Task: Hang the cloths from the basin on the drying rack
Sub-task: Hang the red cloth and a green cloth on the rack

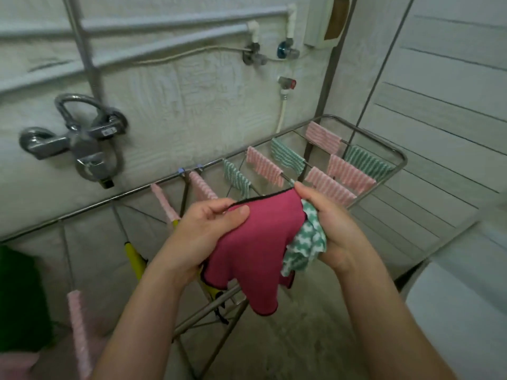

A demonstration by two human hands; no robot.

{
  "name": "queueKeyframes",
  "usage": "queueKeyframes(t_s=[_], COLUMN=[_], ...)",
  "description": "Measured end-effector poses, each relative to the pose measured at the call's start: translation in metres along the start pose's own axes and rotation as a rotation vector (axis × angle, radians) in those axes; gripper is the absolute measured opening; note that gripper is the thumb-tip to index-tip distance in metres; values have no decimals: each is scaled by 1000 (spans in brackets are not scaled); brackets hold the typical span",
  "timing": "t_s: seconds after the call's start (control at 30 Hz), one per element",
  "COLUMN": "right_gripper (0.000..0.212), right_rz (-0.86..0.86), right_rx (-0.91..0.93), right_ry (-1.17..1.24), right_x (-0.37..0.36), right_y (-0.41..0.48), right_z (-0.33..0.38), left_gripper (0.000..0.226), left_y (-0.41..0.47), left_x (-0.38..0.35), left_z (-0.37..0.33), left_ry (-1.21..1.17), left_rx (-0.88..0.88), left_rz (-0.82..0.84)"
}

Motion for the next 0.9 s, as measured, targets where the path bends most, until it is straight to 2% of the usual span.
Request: queueKeyframes(t_s=[0.13, 0.2, 0.27, 0.33, 0.43, 0.53, 0.6, 0.73, 0.8, 0.9], right_gripper=[16, 18, 18, 12, 11, 12, 12, 21, 23, 28], right_rz=[215, 357, 471, 468, 400, 512, 613, 681, 688, 691], right_rx=[-37, -37, -29, 49, 205, 197, 164, 67, -13, 56], right_ry=[-17, -138, -315, -485, -772, -789, -798, -720, -659, -731], right_x=[-27, -40, -55, -64, -83, -104, -129, -168, -187, -211], right_y=[22, 27, 36, 49, 71, 72, 70, 72, 75, 82], right_z=[0, 2, 4, 9, 16, 16, 8, -21, -36, -52], left_gripper=[18, 26, 35, 33, 12, 24, 28, 7, 5, 14], left_y=[-1, -4, -8, -11, -21, -31, -39, -44, -52, -63], left_x=[44, 61, 77, 87, 106, 131, 156, 192, 208, 232], left_z=[-5, -6, -6, -9, -18, -29, -33, -33, -34, -34], left_ry=[256, 341, 309, 216, 123, 374, 645, 1006, 1065, 1015], left_rx=[-18, 20, 6, -50, -81, -16, 38, 26, 17, -57], left_rz=[-219, -277, -313, -363, -381, -322, -485, -971, -1168, -1255])
Point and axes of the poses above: each hand's wrist, its own y-axis towards the middle knuckle, its own x-axis out of the back of the hand, z = x × y, the point moved 2 cm from there along y, towards the middle knuckle, and after that the axes turned 1 degree about -z, right-handed, at the moved point
